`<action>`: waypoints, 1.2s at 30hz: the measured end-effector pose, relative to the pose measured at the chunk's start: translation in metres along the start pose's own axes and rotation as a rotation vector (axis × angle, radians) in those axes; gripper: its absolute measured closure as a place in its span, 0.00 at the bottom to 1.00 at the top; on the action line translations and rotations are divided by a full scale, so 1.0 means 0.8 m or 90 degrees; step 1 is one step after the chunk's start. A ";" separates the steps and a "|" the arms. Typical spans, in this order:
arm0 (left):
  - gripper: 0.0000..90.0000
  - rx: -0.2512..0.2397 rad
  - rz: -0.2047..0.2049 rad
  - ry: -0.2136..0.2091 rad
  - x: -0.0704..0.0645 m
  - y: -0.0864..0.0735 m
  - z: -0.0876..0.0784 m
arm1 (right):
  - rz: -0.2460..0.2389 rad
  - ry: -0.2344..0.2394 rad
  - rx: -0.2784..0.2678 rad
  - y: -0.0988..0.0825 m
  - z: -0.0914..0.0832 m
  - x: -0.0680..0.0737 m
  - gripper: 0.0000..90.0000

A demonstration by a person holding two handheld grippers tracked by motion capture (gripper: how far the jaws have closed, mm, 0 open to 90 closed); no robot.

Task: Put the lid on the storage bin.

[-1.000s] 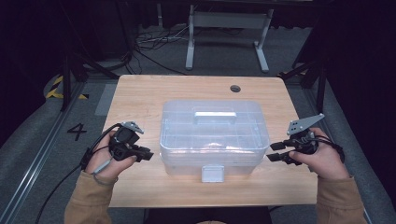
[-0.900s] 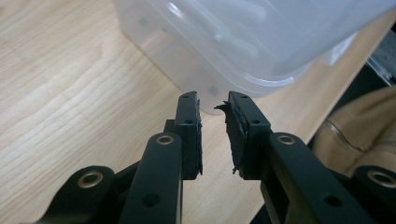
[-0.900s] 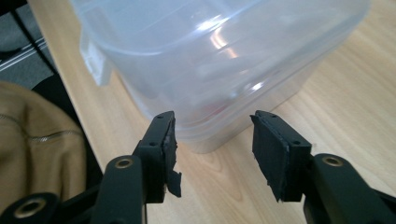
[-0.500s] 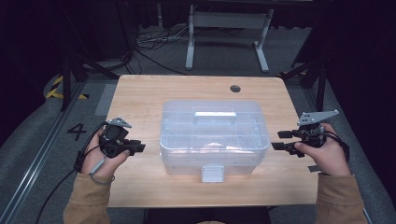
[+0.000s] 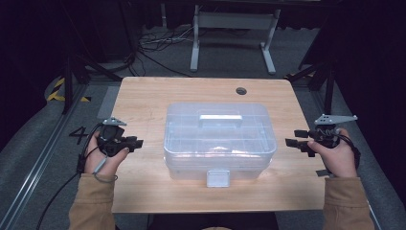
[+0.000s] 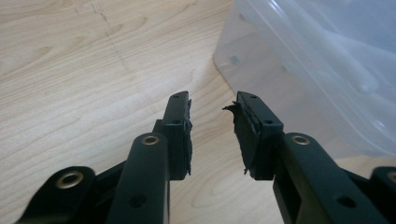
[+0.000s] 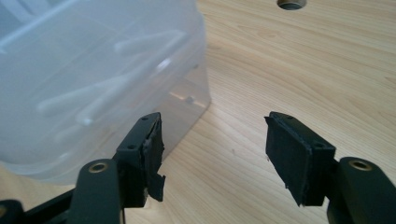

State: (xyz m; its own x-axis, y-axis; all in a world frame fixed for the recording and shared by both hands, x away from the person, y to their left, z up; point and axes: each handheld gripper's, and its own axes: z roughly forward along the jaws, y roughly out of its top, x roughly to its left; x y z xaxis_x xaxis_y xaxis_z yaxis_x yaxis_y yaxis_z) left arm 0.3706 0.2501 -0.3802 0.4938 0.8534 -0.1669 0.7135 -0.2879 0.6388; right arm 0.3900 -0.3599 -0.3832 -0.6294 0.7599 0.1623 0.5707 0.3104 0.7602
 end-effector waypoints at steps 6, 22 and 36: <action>0.68 -0.015 0.006 0.021 0.009 -0.003 0.010 | 0.015 -0.010 -0.014 -0.012 0.008 -0.015 0.40; 0.63 -0.034 0.022 0.017 0.022 -0.015 0.048 | 0.021 -0.017 -0.004 -0.036 0.042 -0.039 0.37; 0.61 -0.004 0.035 0.006 0.022 -0.023 0.075 | 0.024 -0.020 0.014 -0.050 0.070 -0.046 0.35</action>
State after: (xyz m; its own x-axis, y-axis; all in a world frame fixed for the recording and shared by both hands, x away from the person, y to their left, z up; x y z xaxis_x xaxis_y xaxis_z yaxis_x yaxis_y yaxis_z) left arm 0.3963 0.2441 -0.4401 0.5273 0.8405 -0.1245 0.6824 -0.3316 0.6514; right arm 0.4197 -0.3688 -0.4549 -0.5909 0.7886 0.1703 0.6053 0.2938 0.7398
